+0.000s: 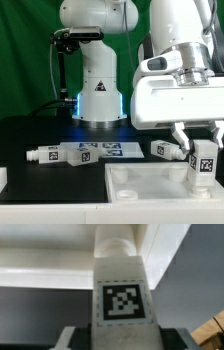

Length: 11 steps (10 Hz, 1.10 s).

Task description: Assemble one leg

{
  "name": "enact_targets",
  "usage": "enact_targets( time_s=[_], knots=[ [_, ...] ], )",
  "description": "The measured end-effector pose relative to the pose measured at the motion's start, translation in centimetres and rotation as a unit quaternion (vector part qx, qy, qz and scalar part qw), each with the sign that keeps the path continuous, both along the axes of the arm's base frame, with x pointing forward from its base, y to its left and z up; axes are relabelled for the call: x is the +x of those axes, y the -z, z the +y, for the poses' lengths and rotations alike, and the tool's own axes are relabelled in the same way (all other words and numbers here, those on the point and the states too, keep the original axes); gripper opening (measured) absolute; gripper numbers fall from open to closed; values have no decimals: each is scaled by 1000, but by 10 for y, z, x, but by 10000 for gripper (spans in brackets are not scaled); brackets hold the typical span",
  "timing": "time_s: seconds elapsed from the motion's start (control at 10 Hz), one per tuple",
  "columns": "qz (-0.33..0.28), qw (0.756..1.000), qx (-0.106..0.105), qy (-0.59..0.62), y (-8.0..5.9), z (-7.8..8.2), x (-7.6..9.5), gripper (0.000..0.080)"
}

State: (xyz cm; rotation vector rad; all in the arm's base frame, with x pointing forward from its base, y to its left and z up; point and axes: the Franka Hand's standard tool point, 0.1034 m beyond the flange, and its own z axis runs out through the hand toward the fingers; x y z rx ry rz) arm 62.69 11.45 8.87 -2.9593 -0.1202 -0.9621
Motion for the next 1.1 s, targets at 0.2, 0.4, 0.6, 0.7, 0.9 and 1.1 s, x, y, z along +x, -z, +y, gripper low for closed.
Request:
enact_targets(
  time_s=[0.2, 0.4, 0.6, 0.7, 0.9, 1.1],
  knots=[
    [-5, 1000, -2, 0, 5, -1, 0, 288],
    [-5, 1000, -1, 2, 5, -1, 1, 288],
    [-2, 1000, -1, 4, 5, -1, 1, 288],
    [3, 1000, -1, 4, 7, -1, 0, 369],
    [24, 1000, 2, 4, 7, -1, -1, 549],
    [62, 998, 10, 9, 4, -1, 5, 643]
  ],
)
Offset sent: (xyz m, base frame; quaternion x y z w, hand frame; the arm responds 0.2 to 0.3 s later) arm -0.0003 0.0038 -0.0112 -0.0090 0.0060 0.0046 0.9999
